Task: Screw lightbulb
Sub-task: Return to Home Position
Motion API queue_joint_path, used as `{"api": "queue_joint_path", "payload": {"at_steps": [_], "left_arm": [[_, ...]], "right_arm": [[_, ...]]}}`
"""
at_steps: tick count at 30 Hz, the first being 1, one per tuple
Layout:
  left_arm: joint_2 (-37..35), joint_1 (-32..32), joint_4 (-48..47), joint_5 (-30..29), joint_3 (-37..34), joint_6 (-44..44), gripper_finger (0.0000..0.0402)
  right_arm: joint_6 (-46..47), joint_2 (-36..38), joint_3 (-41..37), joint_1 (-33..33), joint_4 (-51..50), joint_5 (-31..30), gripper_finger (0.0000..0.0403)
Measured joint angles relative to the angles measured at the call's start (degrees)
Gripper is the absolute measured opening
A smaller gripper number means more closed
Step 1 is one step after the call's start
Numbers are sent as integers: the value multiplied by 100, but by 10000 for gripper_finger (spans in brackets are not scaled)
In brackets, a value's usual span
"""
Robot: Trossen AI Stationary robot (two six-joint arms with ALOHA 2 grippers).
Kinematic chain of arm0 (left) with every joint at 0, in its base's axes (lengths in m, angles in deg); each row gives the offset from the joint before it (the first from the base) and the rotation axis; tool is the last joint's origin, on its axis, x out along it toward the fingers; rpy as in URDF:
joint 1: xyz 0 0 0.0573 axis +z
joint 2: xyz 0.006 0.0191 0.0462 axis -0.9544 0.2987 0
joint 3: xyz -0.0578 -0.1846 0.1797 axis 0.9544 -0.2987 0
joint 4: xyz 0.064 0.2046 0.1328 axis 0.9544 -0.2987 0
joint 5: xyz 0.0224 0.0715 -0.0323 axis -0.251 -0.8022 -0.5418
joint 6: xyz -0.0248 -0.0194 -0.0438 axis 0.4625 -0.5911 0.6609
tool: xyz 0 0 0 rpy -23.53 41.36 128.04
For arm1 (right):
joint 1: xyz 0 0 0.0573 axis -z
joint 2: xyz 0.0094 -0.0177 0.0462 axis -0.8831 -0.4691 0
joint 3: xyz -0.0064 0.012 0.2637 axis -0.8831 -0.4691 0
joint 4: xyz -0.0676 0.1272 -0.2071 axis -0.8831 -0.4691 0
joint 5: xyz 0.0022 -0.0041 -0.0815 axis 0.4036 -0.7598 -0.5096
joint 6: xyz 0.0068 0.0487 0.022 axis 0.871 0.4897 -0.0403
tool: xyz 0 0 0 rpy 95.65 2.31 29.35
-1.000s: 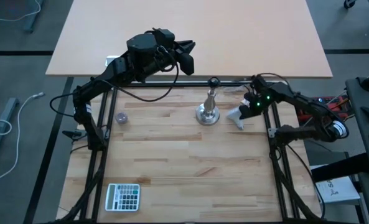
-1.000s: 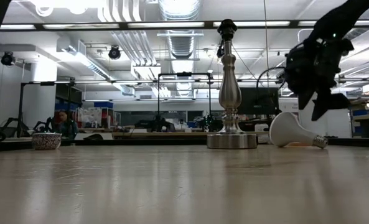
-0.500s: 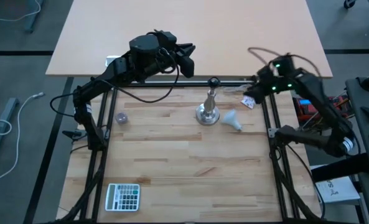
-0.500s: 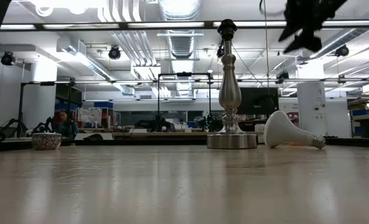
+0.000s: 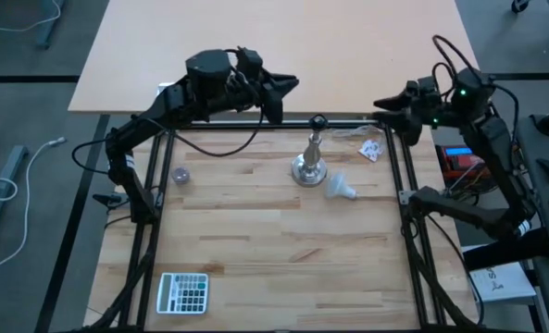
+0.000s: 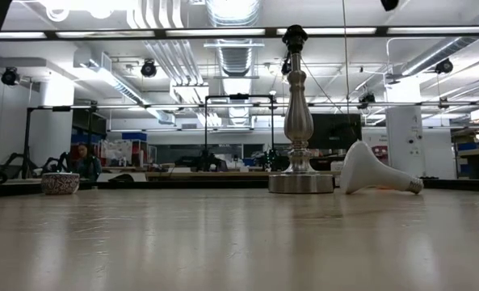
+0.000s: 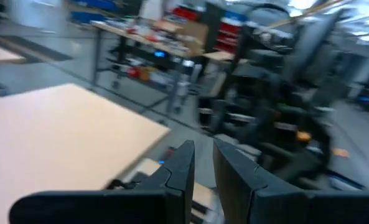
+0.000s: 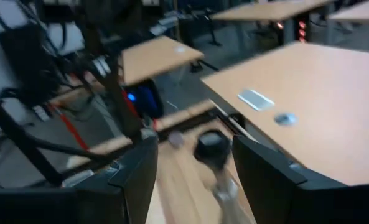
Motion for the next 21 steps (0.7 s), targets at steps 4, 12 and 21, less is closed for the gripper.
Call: {"api": "queue_joint_path", "payload": {"at_steps": [4,12,21], "left_arm": [[-51,-112,29,267,0,122,50],[-557,-341,-168,266,0,-471,50],[-1539,-421,-2080,879,0,-890,50]], "right_arm": [[264,-213,-9,-347,475,5,201],[1324,-648,-13,-1528,1468,-191,198],[1587,-1359,-11,-4116,2554,-3005,187]]}}
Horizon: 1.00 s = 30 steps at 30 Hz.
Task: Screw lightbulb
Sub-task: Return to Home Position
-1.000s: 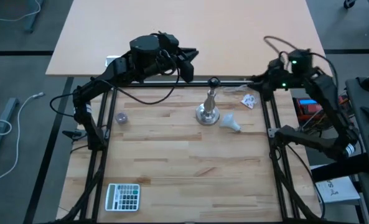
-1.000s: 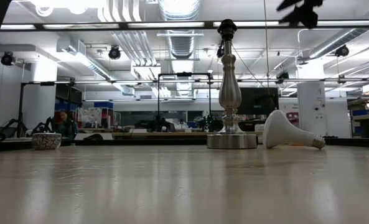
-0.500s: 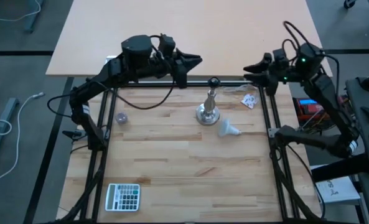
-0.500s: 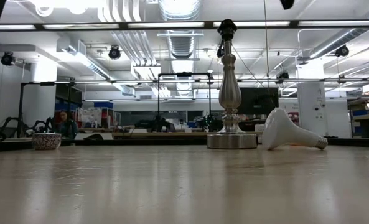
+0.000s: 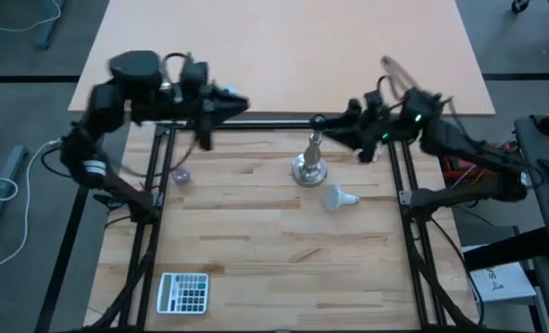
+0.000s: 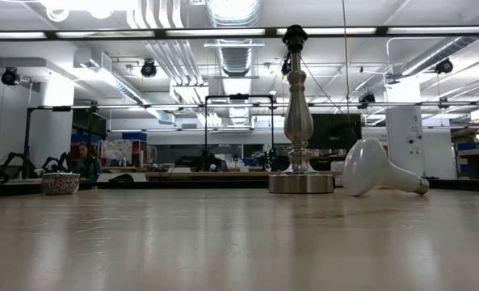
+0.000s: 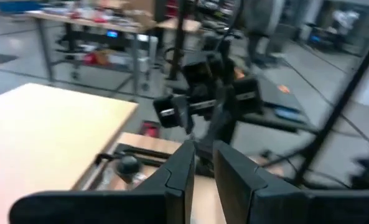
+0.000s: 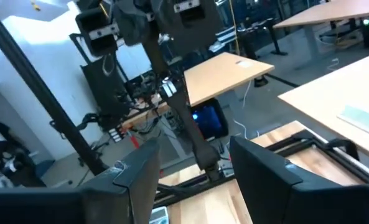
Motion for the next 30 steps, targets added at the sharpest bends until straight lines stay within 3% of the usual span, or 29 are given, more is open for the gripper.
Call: {"api": "queue_joint_path", "payload": {"at_steps": [5,11,16,23,26,30], "left_arm": [[-675,-222,-565,503,-99,-255,50],[-1732,-464,-157,543,-1196,-248,50],[-2672,-621,1018,607,-2893,-244,50],[-4025,-629,3444,890,-5584,31,50],[-4595,-629,4574,893,-6629,141,50],[-5228,-629,5391,867,-7756,295,50]], "right_arm": [[-32,-518,-2,-1421,4,-1894,179],[-144,-426,-6,-2344,5,-3039,165],[-381,244,-4,-2475,-463,-3188,146],[-720,1017,-19,-2468,-1292,-3309,120],[-946,1336,-149,-2471,-1309,-3348,108],[-1150,1871,-540,-2464,-1106,-3390,91]]}}
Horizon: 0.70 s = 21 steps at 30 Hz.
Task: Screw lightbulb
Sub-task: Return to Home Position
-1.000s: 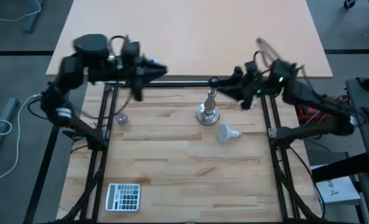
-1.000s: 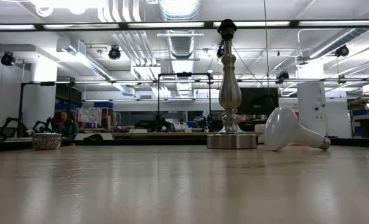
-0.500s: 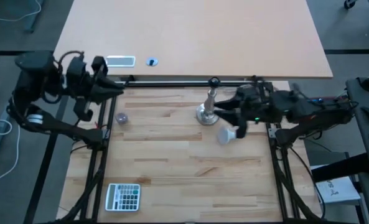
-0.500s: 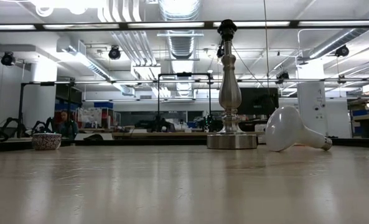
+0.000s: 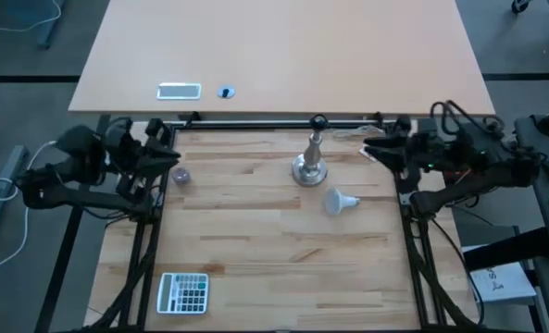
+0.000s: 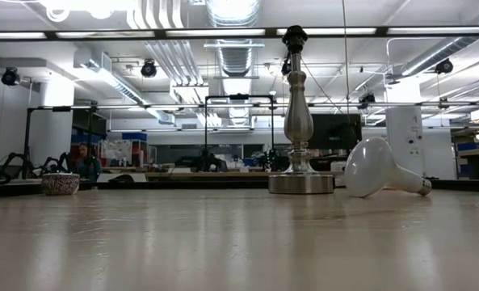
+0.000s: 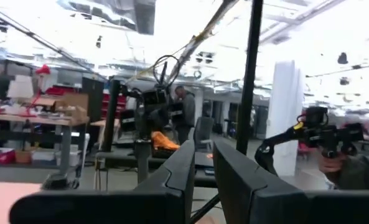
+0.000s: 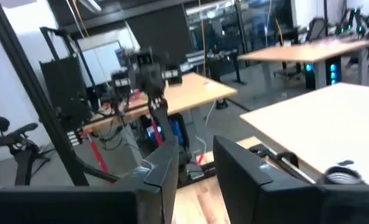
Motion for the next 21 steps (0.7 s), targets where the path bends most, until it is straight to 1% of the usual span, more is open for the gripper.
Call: {"api": "queue_joint_path", "payload": {"at_steps": [3,6,8,11,13,18,21], "left_arm": [[-391,0,643,-152,-729,84,50],[-725,3,1172,-182,-1337,65,50],[-934,7,1239,-306,-1663,99,50],[-1231,11,1294,-503,-2182,183,50],[-1439,11,1468,-751,-2505,166,50],[-1933,9,1829,-1662,-3340,-34,50],[-2173,11,2270,-1937,-3810,-39,50]], "right_arm": [[-143,446,-497,0,292,-105,77],[-129,1037,-1127,0,476,-177,60],[-29,1436,-1569,0,619,-362,48],[210,2079,-2212,2,835,-425,30],[379,2429,-2591,2,1037,-424,19],[425,3006,-3332,2,1362,-415,2],[399,3201,-3681,2,1466,-465,2]]}}
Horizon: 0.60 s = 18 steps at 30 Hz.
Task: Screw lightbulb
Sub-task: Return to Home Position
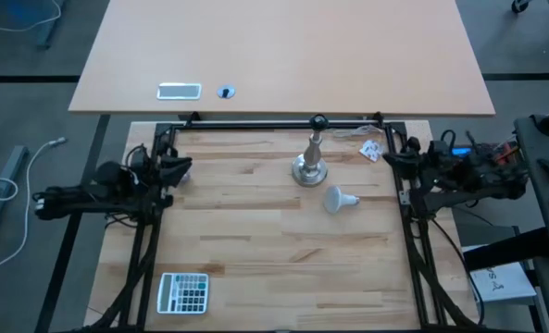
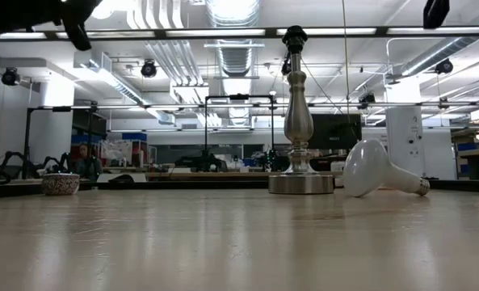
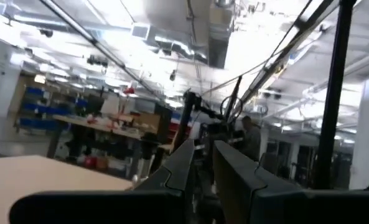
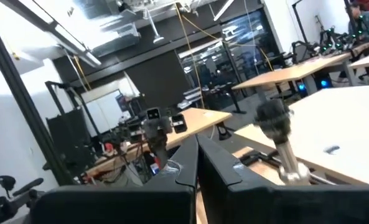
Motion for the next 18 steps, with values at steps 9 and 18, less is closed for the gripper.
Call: {"api": "queue_joint_path", "payload": {"at_steps": [9,18], "left_arm": [[-510,-2,383,0,-959,1086,50],[-290,-2,-642,113,-1257,1932,50]], "right_arm": [[44,528,-883,0,126,-84,1],[322,1186,-1814,0,704,372,0]]}}
